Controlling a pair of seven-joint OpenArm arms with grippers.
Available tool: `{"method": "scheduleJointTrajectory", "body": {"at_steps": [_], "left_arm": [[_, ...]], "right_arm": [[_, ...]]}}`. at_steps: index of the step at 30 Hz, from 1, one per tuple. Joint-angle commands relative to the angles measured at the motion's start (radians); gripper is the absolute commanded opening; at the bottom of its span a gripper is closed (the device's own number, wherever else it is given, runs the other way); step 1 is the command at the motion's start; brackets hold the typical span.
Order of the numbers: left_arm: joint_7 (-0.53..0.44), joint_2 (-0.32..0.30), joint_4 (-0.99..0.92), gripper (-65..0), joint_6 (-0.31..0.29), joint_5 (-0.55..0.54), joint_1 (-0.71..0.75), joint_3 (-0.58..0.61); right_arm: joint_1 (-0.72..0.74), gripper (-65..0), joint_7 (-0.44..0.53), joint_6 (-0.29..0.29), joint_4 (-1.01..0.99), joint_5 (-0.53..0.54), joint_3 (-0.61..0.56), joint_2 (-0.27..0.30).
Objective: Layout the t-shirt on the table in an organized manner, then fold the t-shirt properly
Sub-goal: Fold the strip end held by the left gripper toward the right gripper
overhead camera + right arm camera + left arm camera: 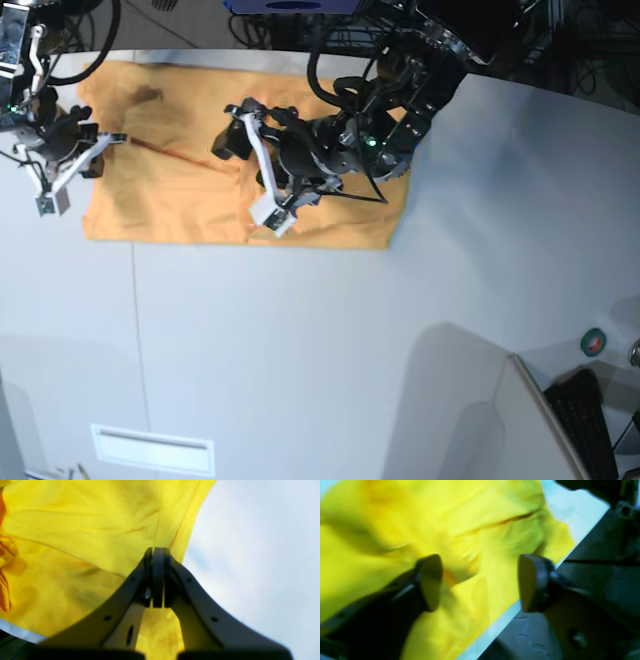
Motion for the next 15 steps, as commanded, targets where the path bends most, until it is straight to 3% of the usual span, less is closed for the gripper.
{"method": "scheduleJointTrajectory", "body": {"at_steps": [1, 4, 6, 9, 15], "left_arm": [[-0.013, -0.011, 0.048, -27.8, -0.006, -0.008, -0.006, -0.003], [-0.015, -0.048, 0.085, -46.2, -0.006, -0.008, 0.014, -0.034], [-0.015, -0.048, 0.079, -64.5, -0.006, -0.005, 0.028, -0.088], [-0.019, -0.044, 0.025, -65.0, -0.006, -0.005, 0.017, -0.141], [-0.021, 0.045, -0.099, -65.0, -0.006, -0.004, -0.089, -0.155]], "right_arm": [[0.007, -65.0, 0.017, 0.006, 0.02, 0.012, 0.009, 0.013], [0.007, -65.0, 0.017, 0.006, 0.02, 0.012, 0.009, 0.013], [0.007, -65.0, 0.017, 0.006, 0.02, 0.012, 0.009, 0.013], [0.008, -65.0, 0.019, 0.006, 0.02, 0.014, 0.002, 0.011], [0.027, -65.0, 0.017, 0.006, 0.02, 0.014, 0.0, 0.011]]}}
